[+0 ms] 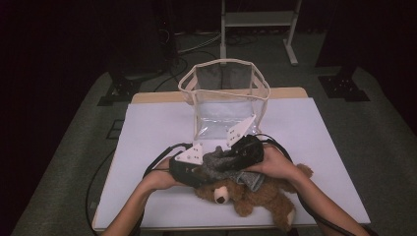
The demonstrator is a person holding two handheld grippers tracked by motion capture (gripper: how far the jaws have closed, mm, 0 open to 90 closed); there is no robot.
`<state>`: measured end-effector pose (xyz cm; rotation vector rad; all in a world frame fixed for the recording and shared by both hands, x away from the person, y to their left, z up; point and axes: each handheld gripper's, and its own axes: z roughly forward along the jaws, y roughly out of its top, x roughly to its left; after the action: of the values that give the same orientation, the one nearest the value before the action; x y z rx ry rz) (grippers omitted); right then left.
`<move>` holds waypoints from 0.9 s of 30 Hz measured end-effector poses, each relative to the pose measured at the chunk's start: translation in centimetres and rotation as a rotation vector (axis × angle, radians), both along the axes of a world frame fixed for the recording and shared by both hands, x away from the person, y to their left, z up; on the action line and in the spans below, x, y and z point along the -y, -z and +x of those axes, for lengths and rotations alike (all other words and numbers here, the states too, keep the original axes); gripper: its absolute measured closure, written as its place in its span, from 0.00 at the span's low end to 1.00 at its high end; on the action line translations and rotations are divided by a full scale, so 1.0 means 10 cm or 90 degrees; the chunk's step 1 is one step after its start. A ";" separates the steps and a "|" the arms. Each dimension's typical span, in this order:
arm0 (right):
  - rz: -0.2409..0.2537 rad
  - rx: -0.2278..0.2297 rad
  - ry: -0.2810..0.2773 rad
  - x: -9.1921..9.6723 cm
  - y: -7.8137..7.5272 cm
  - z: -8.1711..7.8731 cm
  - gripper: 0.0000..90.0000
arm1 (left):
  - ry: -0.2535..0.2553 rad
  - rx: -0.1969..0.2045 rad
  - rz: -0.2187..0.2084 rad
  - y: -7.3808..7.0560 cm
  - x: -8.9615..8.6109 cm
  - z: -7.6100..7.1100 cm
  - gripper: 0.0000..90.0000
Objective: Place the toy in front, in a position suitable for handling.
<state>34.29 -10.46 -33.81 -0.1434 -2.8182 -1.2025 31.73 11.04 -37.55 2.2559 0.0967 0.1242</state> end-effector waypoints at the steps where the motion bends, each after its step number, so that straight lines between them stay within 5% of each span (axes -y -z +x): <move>1: 0.000 0.000 0.000 0.00 0.00 0.00 0.83 | 0.000 0.000 0.000 0.00 0.00 0.00 0.53; 6: -0.035 0.007 0.024 0.25 -0.02 -0.02 0.83 | 0.003 0.002 -0.001 0.00 -0.02 -0.01 0.53; 16: -0.022 0.001 0.129 0.95 0.02 -0.02 0.83 | 0.007 -0.007 -0.003 0.00 -0.03 0.00 0.52; 23: -0.005 0.005 0.128 0.97 0.14 -0.17 0.83 | 0.008 -0.015 0.006 -0.09 0.07 0.02 0.35; 27: -0.003 0.016 0.116 0.96 0.14 -0.26 0.83 | 0.012 -0.041 0.014 -0.06 0.22 0.07 0.21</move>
<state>31.73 -20.01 -35.20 -0.3968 -2.8824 -1.2390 32.46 8.87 -36.95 2.2830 0.1094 0.0429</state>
